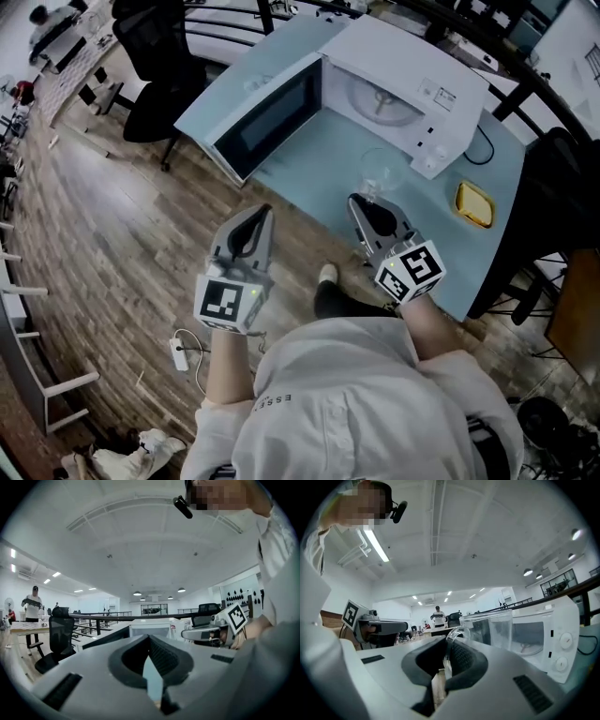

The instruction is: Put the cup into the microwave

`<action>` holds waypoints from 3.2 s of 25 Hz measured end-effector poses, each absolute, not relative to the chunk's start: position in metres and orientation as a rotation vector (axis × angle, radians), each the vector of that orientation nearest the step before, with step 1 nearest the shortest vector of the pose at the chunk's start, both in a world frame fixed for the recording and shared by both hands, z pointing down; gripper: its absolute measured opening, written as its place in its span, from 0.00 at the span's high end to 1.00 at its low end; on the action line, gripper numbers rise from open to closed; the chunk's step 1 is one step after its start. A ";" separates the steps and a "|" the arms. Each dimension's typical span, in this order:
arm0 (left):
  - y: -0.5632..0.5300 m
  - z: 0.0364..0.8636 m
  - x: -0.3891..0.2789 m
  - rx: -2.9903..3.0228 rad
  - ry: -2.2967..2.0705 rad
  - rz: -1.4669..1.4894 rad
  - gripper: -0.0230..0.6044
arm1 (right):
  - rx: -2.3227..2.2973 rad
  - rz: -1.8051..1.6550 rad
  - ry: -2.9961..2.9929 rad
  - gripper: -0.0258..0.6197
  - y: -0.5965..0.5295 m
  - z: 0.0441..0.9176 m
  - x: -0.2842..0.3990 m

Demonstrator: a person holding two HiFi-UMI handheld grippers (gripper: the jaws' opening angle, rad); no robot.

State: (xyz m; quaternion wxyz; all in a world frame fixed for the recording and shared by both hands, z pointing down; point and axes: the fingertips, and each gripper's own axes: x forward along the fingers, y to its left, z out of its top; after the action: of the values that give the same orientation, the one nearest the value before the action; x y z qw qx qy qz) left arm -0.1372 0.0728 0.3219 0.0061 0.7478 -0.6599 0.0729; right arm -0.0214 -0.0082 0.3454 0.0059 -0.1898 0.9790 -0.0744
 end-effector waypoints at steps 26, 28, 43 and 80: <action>-0.184 0.374 -0.141 2.625 -1.501 0.245 0.96 | -0.977 -0.432 2.989 0.93 -0.214 0.414 -0.054; -0.195 0.379 -0.144 2.628 -1.475 0.229 0.96 | -0.997 -0.433 2.986 0.93 -0.226 0.422 -0.058; -0.255 0.426 -0.142 2.687 -1.327 0.269 0.96 | -1.025 -0.464 3.023 0.93 -0.311 0.480 -0.078; -0.277 0.463 -0.141 2.665 -1.269 0.317 0.96 | -1.196 -0.284 3.061 0.88 -0.370 0.516 -0.097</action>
State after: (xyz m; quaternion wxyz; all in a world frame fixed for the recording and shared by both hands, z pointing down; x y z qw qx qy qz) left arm -0.1406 -0.2767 0.4633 0.0863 0.8943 -0.4259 0.1062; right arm -0.0972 -0.3698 0.5165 -0.0785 -0.3615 0.9251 -0.0857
